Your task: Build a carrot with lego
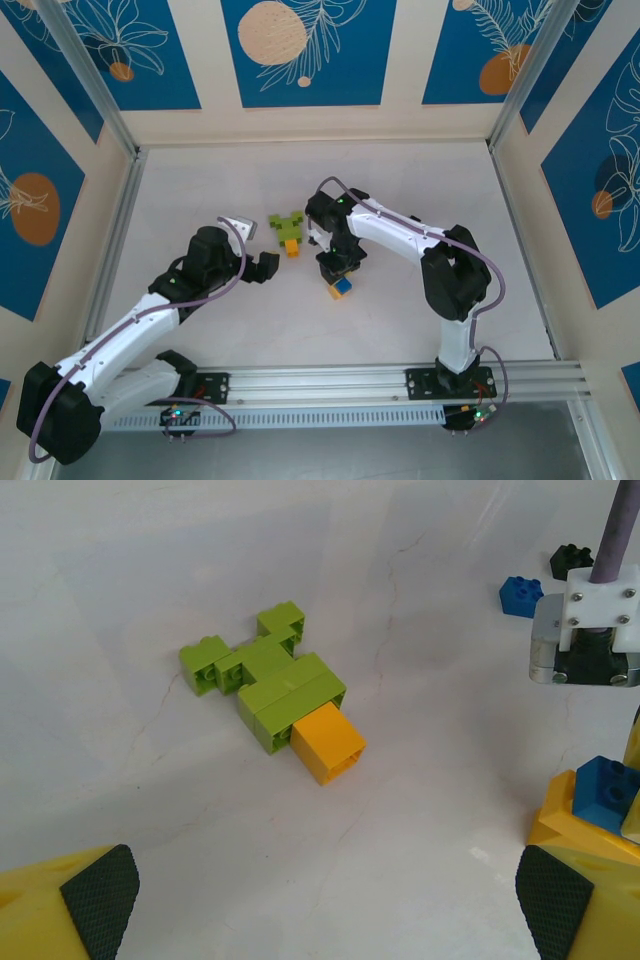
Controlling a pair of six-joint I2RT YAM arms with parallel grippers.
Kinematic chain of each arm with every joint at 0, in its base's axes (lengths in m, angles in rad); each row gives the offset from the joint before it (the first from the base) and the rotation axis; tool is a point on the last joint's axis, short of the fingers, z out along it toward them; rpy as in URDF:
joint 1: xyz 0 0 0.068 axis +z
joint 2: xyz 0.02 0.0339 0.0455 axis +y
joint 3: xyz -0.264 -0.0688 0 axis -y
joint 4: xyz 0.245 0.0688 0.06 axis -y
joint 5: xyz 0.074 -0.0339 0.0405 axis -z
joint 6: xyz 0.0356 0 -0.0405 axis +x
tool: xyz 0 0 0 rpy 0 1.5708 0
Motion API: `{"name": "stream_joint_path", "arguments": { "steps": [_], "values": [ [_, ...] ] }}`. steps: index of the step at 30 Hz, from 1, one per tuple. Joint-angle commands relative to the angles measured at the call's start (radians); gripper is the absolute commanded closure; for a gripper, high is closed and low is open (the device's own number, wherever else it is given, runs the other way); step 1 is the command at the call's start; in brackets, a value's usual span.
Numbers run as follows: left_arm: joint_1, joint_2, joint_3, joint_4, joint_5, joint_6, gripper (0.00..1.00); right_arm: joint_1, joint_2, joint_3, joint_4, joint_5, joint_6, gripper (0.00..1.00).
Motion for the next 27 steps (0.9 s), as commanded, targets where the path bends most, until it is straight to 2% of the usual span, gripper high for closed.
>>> {"name": "stream_joint_path", "arguments": {
  "steps": [1, 8, 12, 27],
  "values": [
    [-0.004, -0.009, 0.025, -0.007, 0.018, 0.021, 0.01, -0.008, -0.007, -0.019, 0.005, -0.040, 0.033, 0.74],
    [-0.004, -0.011, 0.025, -0.006, 0.019, 0.021, 0.01, -0.018, -0.094, -0.087, 0.118, -0.022, 0.100, 0.75],
    [-0.002, -0.011, 0.026, -0.008, 0.021, 0.022, 0.01, -0.025, -0.134, -0.087, 0.110, 0.002, 0.103, 0.75],
    [-0.004, -0.016, 0.024, -0.010, 0.023, 0.019, 0.01, -0.017, -0.110, -0.134, 0.105, -0.021, 0.106, 0.75]
  ]
}}
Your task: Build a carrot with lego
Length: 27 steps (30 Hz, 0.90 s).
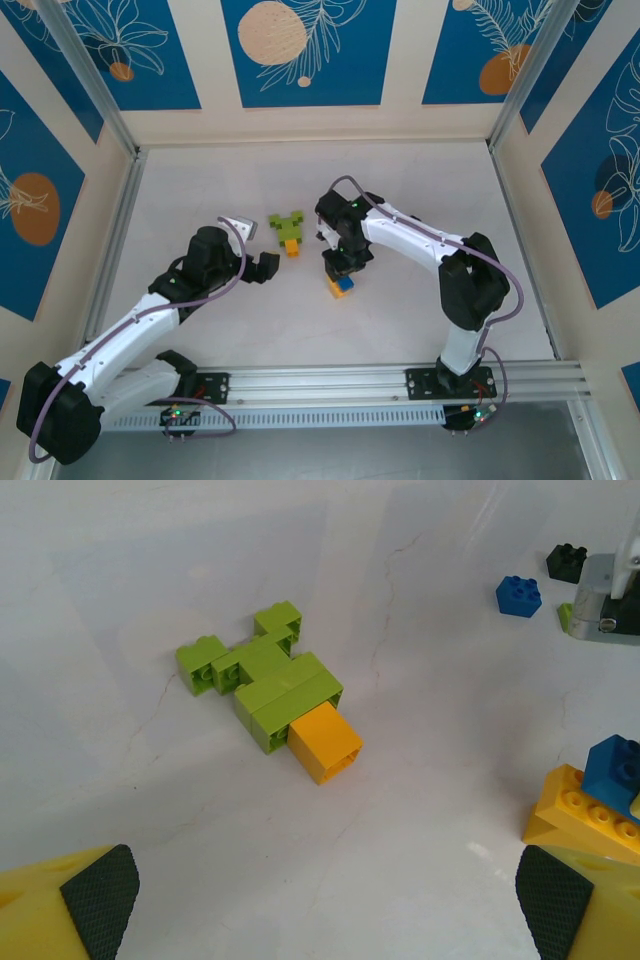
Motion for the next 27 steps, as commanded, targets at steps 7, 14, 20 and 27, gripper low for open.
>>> {"name": "stream_joint_path", "arguments": {
  "steps": [7, 14, 20, 27],
  "values": [
    [-0.005, -0.016, 0.025, -0.009, 0.020, 0.020, 0.01, 0.011, 0.008, -0.025, 0.013, -0.030, 0.025, 0.75],
    [-0.005, -0.018, 0.024, -0.009, 0.018, 0.022, 0.01, 0.019, 0.033, -0.023, 0.027, -0.041, 0.024, 0.75],
    [-0.005, -0.018, 0.024, -0.010, 0.020, 0.022, 0.01, 0.022, 0.041, -0.023, 0.020, -0.033, 0.024, 0.75],
    [-0.004, -0.018, 0.023, -0.008, 0.020, 0.021, 0.01, 0.028, 0.056, -0.023, 0.006, -0.017, 0.029, 0.75]
  ]
}}
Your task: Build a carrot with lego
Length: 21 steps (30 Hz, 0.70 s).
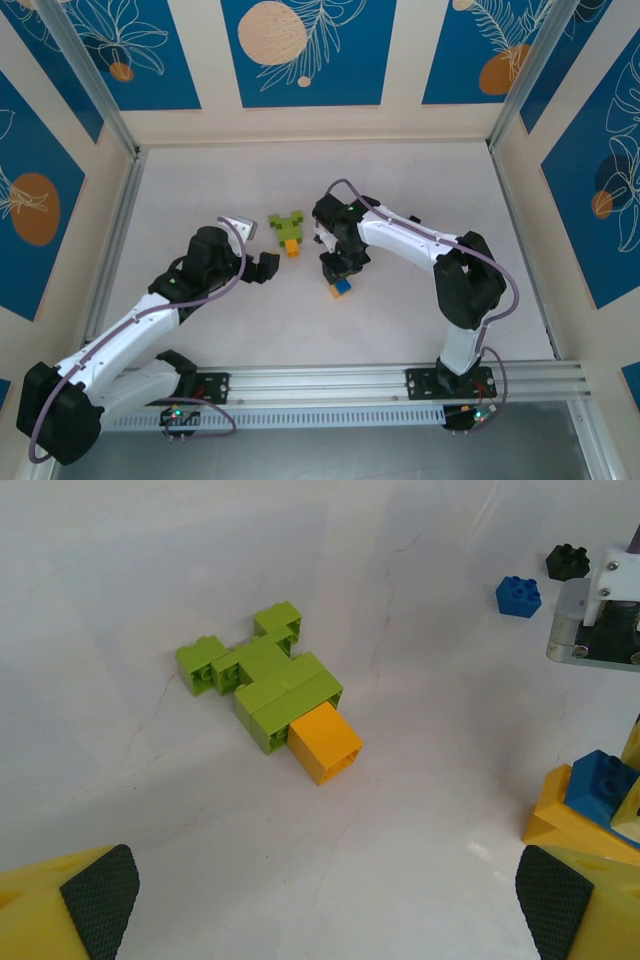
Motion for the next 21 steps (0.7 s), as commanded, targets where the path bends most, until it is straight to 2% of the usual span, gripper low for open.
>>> {"name": "stream_joint_path", "arguments": {
  "steps": [1, 10, 21],
  "values": [
    [-0.005, -0.017, 0.025, -0.008, 0.021, 0.022, 0.01, 0.011, 0.038, -0.011, -0.029, -0.005, 0.021, 0.75],
    [-0.004, -0.015, 0.025, -0.009, 0.020, 0.022, 0.01, 0.014, 0.057, -0.024, 0.004, -0.003, 0.027, 0.75],
    [-0.005, -0.017, 0.027, -0.011, 0.018, 0.025, 0.01, -0.025, 0.147, 0.059, -0.065, -0.068, -0.100, 0.75]
  ]
}}
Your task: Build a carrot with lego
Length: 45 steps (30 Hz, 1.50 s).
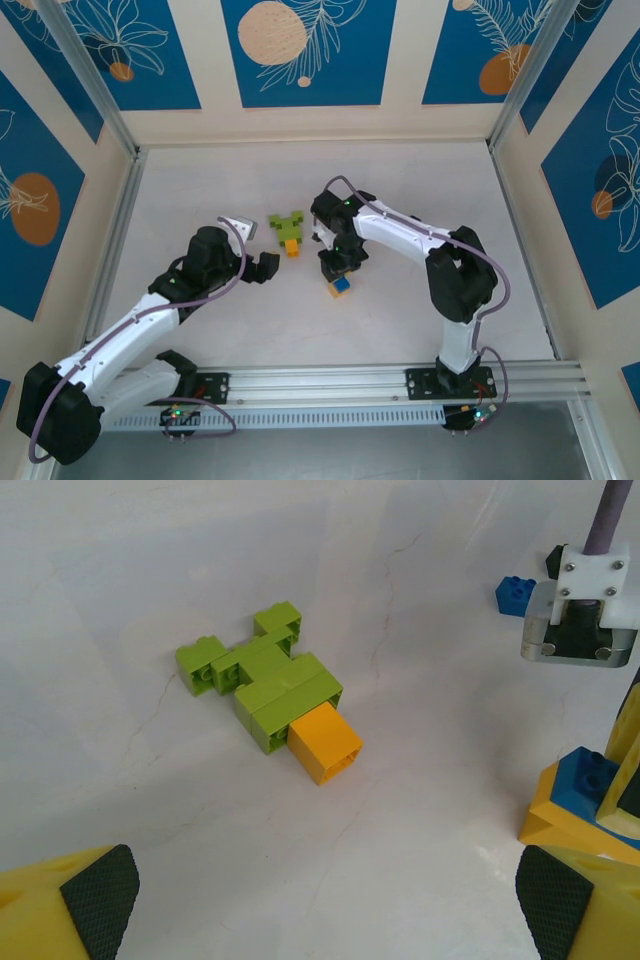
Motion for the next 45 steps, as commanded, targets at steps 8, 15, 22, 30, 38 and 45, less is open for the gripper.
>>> {"name": "stream_joint_path", "arguments": {
  "steps": [8, 15, 22, 30, 38, 45],
  "values": [
    [-0.003, -0.015, 0.027, -0.011, 0.018, 0.025, 0.01, 0.027, 0.095, -0.087, 0.031, -0.048, -0.018, 0.76],
    [-0.004, -0.011, 0.027, -0.009, 0.020, 0.025, 0.01, 0.045, 0.074, -0.166, 0.082, -0.051, 0.012, 0.76],
    [-0.005, -0.008, 0.028, -0.010, 0.020, 0.026, 0.01, 0.051, -0.008, -0.081, 0.031, -0.043, -0.022, 0.76],
    [-0.005, -0.008, 0.029, -0.009, 0.024, 0.027, 0.01, 0.093, -0.052, 0.053, -0.086, 0.001, -0.091, 0.76],
    [-0.005, -0.008, 0.027, -0.009, 0.024, 0.026, 0.01, 0.145, -0.035, 0.026, -0.082, 0.022, -0.126, 0.76],
    [-0.006, -0.006, 0.027, -0.010, 0.025, 0.027, 0.01, 0.173, -0.008, 0.017, -0.055, 0.013, -0.129, 0.76]
  ]
}}
